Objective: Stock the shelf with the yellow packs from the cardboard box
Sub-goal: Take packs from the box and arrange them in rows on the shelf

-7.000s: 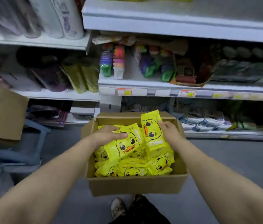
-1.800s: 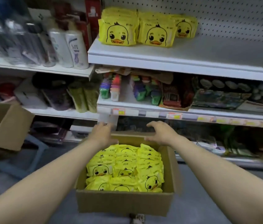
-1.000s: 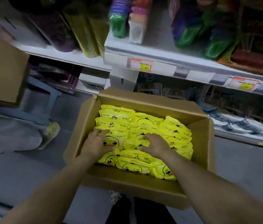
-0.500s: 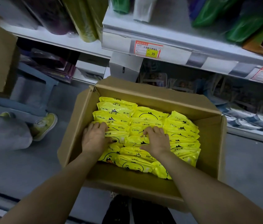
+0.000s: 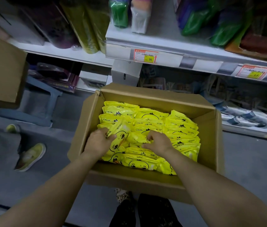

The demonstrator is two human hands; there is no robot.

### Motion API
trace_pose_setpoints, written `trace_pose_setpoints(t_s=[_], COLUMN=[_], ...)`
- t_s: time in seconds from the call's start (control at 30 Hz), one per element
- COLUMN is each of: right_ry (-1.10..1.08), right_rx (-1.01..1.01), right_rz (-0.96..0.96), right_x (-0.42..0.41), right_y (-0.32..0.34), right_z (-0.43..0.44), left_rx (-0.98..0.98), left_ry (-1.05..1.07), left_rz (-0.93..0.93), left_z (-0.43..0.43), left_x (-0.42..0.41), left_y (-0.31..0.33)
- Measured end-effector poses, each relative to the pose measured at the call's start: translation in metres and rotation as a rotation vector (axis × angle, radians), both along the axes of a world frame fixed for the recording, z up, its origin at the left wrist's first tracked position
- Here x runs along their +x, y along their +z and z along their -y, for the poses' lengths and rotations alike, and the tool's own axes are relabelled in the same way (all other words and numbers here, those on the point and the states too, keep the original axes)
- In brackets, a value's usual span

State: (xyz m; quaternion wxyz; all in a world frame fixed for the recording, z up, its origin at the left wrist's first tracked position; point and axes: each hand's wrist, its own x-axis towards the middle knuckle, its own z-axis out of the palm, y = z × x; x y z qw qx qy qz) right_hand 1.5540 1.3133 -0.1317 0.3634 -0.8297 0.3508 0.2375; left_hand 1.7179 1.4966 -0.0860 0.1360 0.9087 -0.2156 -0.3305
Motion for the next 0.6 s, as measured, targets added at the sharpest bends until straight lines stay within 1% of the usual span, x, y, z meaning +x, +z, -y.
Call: trace_pose_setpoints(t_s=[0.07, 0.13, 0.27, 0.37, 0.47, 0.53, 0.6], right_ry=[-0.143, -0.294, -0.505, -0.581, -0.646, -0.681, -0.708], right_rx=[0.134, 0.195, 0.231, 0.247, 0.255, 0.276, 0.263], right_rz=[0.044, 0.074, 0.143, 0.197, 0.246, 0.285, 0.299], right_x=[-0.004, -0.007, -0.015, -0.022, -0.026, -0.031, -0.038], right_y=[0.021, 0.045, 0.089, 0.125, 0.161, 0.189, 0.214], right_z=[0.001, 0.003, 0.009, 0.009, 0.011, 0.013, 0.017], left_rx=[-0.01, -0.044, -0.168, -0.24, -0.334, -0.406, -0.438], left_ry=[0.043, 0.033, 0.019, 0.053, 0.041, 0.048, -0.003], left_rz=[-0.054, -0.089, -0.113, -0.169, -0.236, -0.356, -0.466], left_z=[0.004, 0.01, 0.019, 0.027, 0.035, 0.04, 0.046], left_x=[0.001, 0.001, -0.001, -0.004, -0.009, -0.01, -0.011], left_y=[0.02, 0.047, 0.098, 0.134, 0.172, 0.191, 0.214])
